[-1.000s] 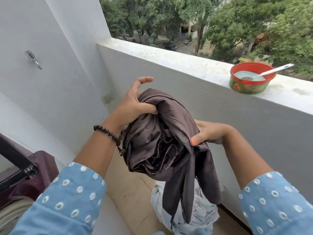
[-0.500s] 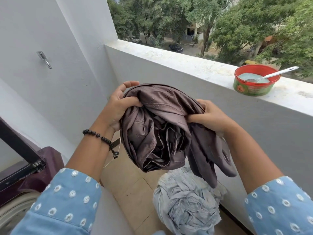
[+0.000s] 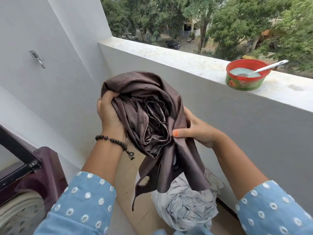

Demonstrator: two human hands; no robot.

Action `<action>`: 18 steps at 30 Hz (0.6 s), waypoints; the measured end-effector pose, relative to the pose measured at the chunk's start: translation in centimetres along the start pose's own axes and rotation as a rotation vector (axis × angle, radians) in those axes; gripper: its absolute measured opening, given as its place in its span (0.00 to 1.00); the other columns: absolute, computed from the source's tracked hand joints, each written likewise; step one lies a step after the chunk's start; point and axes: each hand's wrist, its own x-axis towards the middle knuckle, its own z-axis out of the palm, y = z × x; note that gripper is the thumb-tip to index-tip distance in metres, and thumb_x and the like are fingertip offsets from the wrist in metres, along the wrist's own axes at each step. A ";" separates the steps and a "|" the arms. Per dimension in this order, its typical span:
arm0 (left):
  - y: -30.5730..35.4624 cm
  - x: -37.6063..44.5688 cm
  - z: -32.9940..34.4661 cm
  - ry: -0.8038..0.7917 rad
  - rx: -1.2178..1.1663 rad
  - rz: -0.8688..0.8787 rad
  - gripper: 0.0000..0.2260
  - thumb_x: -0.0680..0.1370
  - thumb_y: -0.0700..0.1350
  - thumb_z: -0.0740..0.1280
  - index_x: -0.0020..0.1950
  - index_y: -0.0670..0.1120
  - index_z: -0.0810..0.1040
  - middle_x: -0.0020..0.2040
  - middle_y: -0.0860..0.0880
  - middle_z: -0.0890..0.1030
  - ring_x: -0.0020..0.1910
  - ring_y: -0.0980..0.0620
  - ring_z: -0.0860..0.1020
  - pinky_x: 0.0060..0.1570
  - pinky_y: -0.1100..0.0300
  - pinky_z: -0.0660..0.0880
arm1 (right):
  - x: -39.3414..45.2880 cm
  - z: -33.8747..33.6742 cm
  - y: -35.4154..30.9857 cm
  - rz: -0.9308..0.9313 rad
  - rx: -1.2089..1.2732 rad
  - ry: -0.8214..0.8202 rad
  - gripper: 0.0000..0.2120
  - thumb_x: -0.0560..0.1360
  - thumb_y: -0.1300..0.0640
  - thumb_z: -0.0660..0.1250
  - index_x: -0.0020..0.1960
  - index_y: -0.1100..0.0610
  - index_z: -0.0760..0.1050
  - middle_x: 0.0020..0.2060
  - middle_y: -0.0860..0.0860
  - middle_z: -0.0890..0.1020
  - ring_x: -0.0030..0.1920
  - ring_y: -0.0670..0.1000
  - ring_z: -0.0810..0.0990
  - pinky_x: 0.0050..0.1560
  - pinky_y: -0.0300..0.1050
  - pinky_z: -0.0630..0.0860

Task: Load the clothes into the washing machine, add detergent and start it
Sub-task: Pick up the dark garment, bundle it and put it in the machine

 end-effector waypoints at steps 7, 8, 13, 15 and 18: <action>-3.0 -1.3 -2.9 0.049 0.040 -0.137 0.41 0.61 0.46 0.79 0.70 0.35 0.69 0.67 0.33 0.75 0.65 0.33 0.75 0.62 0.33 0.73 | 1.0 0.5 0.9 -0.060 0.094 0.269 0.30 0.66 0.71 0.75 0.62 0.50 0.72 0.52 0.51 0.84 0.53 0.50 0.83 0.59 0.52 0.78; -3.0 -2.2 -2.9 0.011 0.073 -0.160 0.37 0.64 0.47 0.77 0.69 0.35 0.70 0.66 0.34 0.76 0.65 0.35 0.76 0.62 0.36 0.73 | 1.1 0.4 0.9 -0.073 0.111 0.319 0.29 0.65 0.73 0.74 0.60 0.52 0.73 0.49 0.50 0.84 0.50 0.49 0.83 0.56 0.51 0.78; -2.0 -4.9 -6.1 -0.302 0.440 -0.366 0.36 0.66 0.51 0.74 0.72 0.46 0.68 0.64 0.44 0.75 0.59 0.44 0.74 0.53 0.46 0.76 | 0.7 -1.9 -0.5 -0.104 -0.040 0.366 0.29 0.59 0.66 0.71 0.58 0.50 0.76 0.49 0.50 0.84 0.50 0.49 0.82 0.58 0.54 0.77; 0.1 -5.1 -6.8 -0.370 0.565 -0.366 0.54 0.58 0.57 0.82 0.78 0.57 0.57 0.72 0.47 0.70 0.65 0.48 0.74 0.63 0.45 0.73 | 0.4 -2.6 -1.8 -0.115 -0.227 0.287 0.30 0.59 0.64 0.71 0.61 0.52 0.76 0.51 0.49 0.84 0.52 0.47 0.82 0.60 0.53 0.77; 3.5 -5.2 -5.1 -0.480 0.961 -0.142 0.65 0.50 0.67 0.81 0.78 0.67 0.46 0.81 0.55 0.53 0.78 0.57 0.55 0.75 0.51 0.56 | 0.4 -2.4 -4.1 -0.147 -0.504 0.110 0.30 0.61 0.61 0.71 0.62 0.50 0.75 0.54 0.48 0.83 0.55 0.47 0.82 0.60 0.52 0.77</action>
